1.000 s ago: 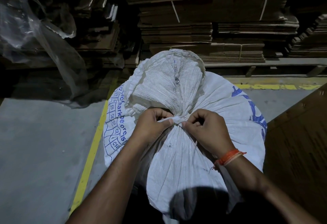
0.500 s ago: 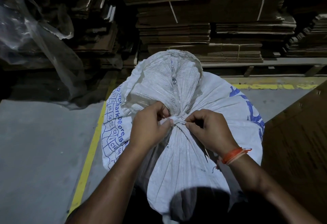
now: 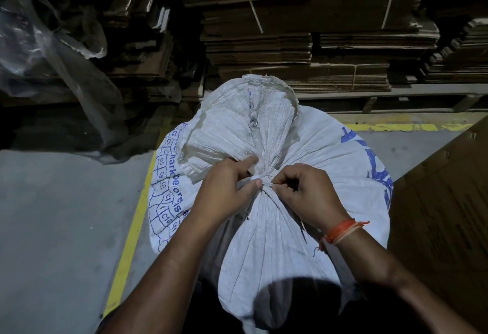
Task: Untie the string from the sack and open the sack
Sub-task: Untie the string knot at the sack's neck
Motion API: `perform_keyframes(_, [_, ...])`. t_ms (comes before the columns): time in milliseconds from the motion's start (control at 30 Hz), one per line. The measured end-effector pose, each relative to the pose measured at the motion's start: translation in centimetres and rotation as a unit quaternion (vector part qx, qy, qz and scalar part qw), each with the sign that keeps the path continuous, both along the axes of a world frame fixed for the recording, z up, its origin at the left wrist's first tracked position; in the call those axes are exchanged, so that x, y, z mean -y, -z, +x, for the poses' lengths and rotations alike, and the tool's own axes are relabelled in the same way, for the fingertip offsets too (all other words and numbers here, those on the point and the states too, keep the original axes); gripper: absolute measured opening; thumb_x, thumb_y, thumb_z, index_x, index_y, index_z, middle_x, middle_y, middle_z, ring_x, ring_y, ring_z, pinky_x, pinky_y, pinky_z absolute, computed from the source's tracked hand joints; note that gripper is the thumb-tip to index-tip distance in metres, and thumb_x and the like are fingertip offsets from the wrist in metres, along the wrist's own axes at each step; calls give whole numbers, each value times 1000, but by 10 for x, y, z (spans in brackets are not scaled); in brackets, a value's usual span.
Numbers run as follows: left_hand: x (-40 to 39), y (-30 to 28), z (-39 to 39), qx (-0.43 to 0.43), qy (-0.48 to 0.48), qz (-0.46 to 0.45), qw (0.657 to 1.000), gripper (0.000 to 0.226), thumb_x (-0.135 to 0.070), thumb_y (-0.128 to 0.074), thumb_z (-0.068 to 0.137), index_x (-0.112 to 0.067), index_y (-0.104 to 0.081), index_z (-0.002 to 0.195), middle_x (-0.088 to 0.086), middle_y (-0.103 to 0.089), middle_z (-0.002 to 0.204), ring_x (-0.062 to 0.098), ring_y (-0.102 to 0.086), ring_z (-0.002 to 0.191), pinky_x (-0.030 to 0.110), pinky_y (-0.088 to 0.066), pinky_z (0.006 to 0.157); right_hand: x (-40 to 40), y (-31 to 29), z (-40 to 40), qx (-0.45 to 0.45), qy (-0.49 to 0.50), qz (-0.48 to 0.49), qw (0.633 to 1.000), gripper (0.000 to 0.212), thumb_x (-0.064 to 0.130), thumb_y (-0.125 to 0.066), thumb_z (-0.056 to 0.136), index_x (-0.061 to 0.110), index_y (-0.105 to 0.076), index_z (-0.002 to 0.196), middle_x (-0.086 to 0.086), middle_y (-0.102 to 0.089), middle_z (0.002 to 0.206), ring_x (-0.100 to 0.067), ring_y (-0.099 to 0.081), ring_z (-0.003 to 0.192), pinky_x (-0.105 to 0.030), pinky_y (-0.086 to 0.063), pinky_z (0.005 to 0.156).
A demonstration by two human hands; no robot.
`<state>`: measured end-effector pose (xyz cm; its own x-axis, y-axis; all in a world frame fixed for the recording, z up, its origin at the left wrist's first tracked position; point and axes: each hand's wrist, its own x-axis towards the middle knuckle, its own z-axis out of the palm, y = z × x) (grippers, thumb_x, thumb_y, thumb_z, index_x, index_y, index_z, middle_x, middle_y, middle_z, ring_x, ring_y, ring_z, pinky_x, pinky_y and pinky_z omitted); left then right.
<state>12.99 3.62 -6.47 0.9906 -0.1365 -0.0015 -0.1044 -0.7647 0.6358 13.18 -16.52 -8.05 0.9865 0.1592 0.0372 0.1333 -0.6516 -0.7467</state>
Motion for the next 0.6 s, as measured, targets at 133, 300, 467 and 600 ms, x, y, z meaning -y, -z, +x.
perform_keyframes(133, [-1, 1, 1, -34, -18, -27, 999, 52, -34, -72, 92, -35, -61, 143, -7, -78, 103, 10, -70, 106, 23, -50, 83, -1, 1, 0, 10, -8, -12, 1000, 12, 18, -81, 82, 25, -75, 76, 7, -68, 78, -1, -61, 73, -6, -41, 64])
perform_keyframes(300, [-4, 7, 3, -20, -76, -100, 992, 32, -26, -69, 94, -34, -75, 125, -11, -80, 115, 4, -70, 112, 32, -56, 100, -2, 2, -1, 11, -9, 2, 1000, 7, 16, -81, 81, 20, -76, 76, 4, -68, 78, -9, -62, 75, -14, -44, 64])
perform_keyframes(467, [-6, 5, 1, -1, -101, -107, 989, 4, -28, -78, 85, -31, -77, 87, -12, -76, 73, 3, -69, 70, 29, -57, 69, 1, 2, 0, 10, -11, 3, 1000, 8, 12, -80, 81, 18, -77, 77, 5, -68, 78, -8, -62, 84, -6, -42, 63])
perform_keyframes(600, [-8, 1, -3, -2, -89, -91, 992, 4, -26, -82, 82, -27, -79, 83, -13, -76, 71, 2, -69, 67, 25, -55, 67, 0, 2, -1, 9, -9, 5, 1000, 9, 12, -80, 79, 19, -77, 76, 8, -65, 74, -10, -62, 84, -7, -43, 62])
